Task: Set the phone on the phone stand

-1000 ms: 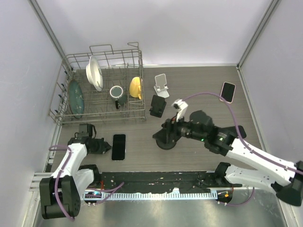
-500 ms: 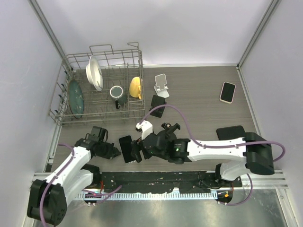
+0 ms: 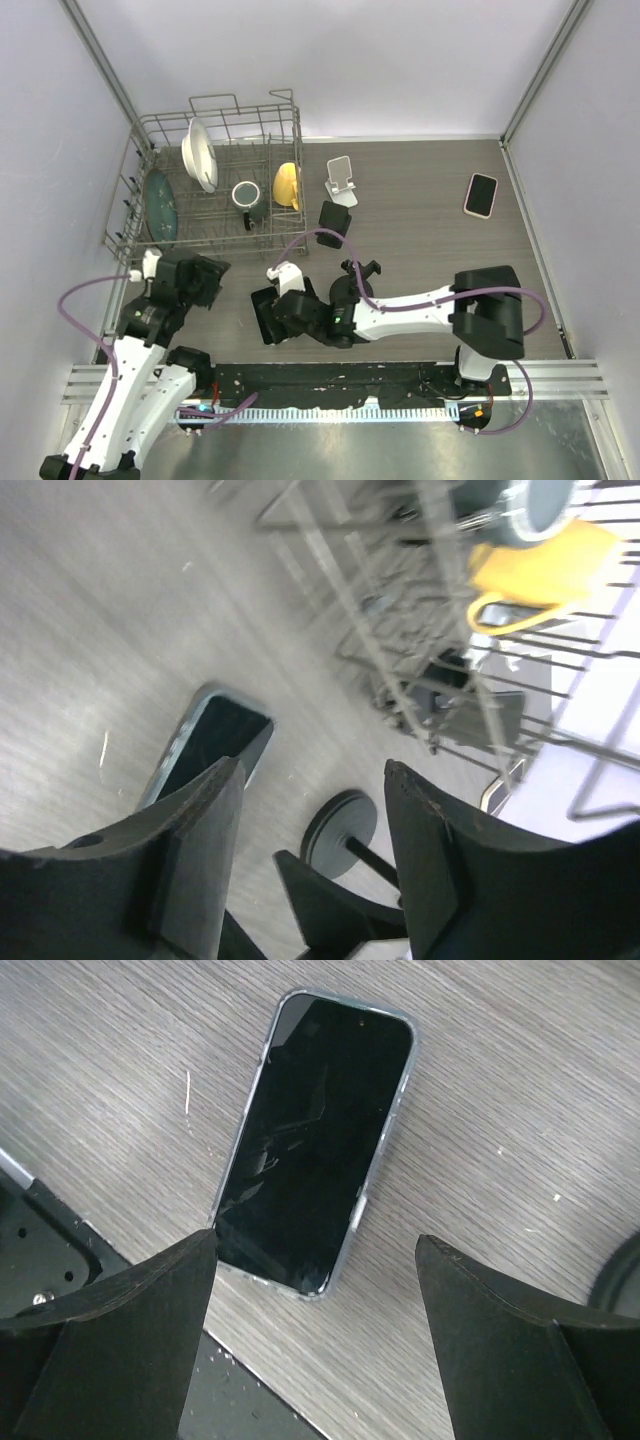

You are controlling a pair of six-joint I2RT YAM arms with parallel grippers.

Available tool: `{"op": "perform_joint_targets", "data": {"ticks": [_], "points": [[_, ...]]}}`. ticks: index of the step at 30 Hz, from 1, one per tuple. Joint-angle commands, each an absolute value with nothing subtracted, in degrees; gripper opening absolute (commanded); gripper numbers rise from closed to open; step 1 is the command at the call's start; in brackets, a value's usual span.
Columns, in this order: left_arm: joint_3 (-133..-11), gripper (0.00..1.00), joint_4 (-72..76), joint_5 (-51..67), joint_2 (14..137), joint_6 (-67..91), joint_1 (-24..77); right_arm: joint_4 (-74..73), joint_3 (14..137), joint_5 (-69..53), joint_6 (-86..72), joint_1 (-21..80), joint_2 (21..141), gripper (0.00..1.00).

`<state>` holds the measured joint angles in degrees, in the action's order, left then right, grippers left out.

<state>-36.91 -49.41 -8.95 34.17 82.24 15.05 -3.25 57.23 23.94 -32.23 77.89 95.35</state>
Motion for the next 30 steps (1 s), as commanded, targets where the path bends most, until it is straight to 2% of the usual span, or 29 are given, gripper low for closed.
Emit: {"op": "perform_joint_targets", "data": {"ticks": [1, 4, 6, 15, 21, 30], "points": [[-46.5, 0.68, -51.3, -20.8, 31.4, 69.6, 15.3, -3.2, 63.3, 27.3, -34.5, 78.9, 100.1, 0.86], [-49.1, 0.88, -47.5, -19.4, 26.1, 60.5, 15.2, -4.8, 66.4, 29.8, -36.6, 79.5, 103.7, 0.86], [-49.7, 0.97, -43.8, -17.2, 21.5, 54.9, 15.2, -5.3, 67.8, 32.3, -38.3, 79.6, 104.8, 0.86], [-52.9, 1.00, -39.6, -11.3, 17.4, 41.9, 16.6, -10.6, 74.5, 35.9, -41.2, 79.8, 110.6, 0.89], [-52.6, 1.00, -37.2, -5.6, 17.6, 40.1, 17.7, -11.3, 76.3, 36.1, -42.7, 79.6, 113.3, 0.89], [-52.8, 1.00, -37.4, -4.7, 17.9, 37.7, 18.5, -14.8, 80.4, 36.1, -42.4, 79.2, 117.2, 0.89]]}}
